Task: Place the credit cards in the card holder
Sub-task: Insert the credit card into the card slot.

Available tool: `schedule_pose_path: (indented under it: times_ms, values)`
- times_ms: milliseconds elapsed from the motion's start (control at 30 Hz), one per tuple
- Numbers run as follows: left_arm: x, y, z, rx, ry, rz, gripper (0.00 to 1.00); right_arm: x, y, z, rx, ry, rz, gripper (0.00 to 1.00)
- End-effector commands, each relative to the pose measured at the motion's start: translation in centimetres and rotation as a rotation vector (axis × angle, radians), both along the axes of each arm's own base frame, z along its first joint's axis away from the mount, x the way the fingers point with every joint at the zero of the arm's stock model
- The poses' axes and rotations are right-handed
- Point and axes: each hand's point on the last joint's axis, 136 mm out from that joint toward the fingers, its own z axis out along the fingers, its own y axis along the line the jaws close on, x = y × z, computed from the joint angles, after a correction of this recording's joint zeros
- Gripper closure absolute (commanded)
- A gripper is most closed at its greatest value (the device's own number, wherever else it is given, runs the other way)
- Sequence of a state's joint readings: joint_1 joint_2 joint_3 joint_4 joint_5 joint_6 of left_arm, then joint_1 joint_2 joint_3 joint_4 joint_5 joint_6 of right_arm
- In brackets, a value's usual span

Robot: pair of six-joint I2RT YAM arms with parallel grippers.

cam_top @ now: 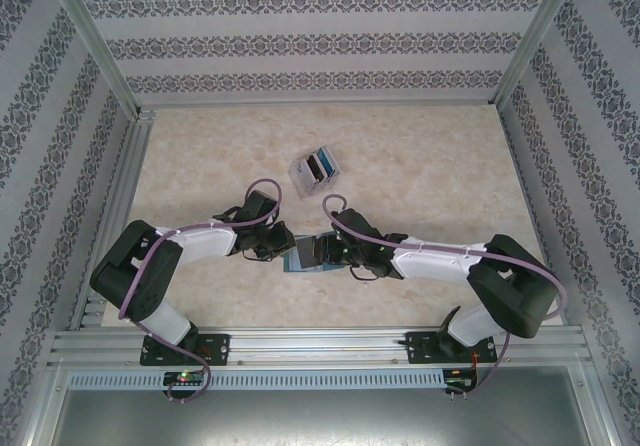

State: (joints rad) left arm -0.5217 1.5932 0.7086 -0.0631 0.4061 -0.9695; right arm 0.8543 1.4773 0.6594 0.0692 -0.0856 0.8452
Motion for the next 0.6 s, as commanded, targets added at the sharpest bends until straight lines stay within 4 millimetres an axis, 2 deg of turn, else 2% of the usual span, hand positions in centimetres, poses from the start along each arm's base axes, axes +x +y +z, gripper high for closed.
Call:
schedule_pose_path:
  times_ms: [0, 67, 200, 333, 567]
  values:
    - [-2.3, 2.2, -2.1, 0.089, 0.085, 0.02, 0.84, 0.0, -0.7, -0.9, -0.066, 0.016, 0.017, 0.8]
    - [-2.3, 2.2, -2.1, 0.086, 0.086, 0.018, 0.84, 0.1, -0.3, -1.6, -0.073, 0.033, 0.026, 0.89]
    - [-2.6, 2.4, -2.2, 0.087, 0.087, 0.018, 0.84, 0.2, 0.2, -2.8, -0.096, 0.065, 0.033, 0.94]
    - [-2.7, 2.6, -2.4, 0.091, 0.083, 0.028, 0.85, 0.1, 0.2, -3.7, -0.122, 0.087, 0.036, 0.95]
    - [-2.9, 2.5, -2.9, 0.073, 0.09, 0.042, 0.85, -0.3, 3.6, -3.0, -0.038, 0.099, 0.097, 0.94]
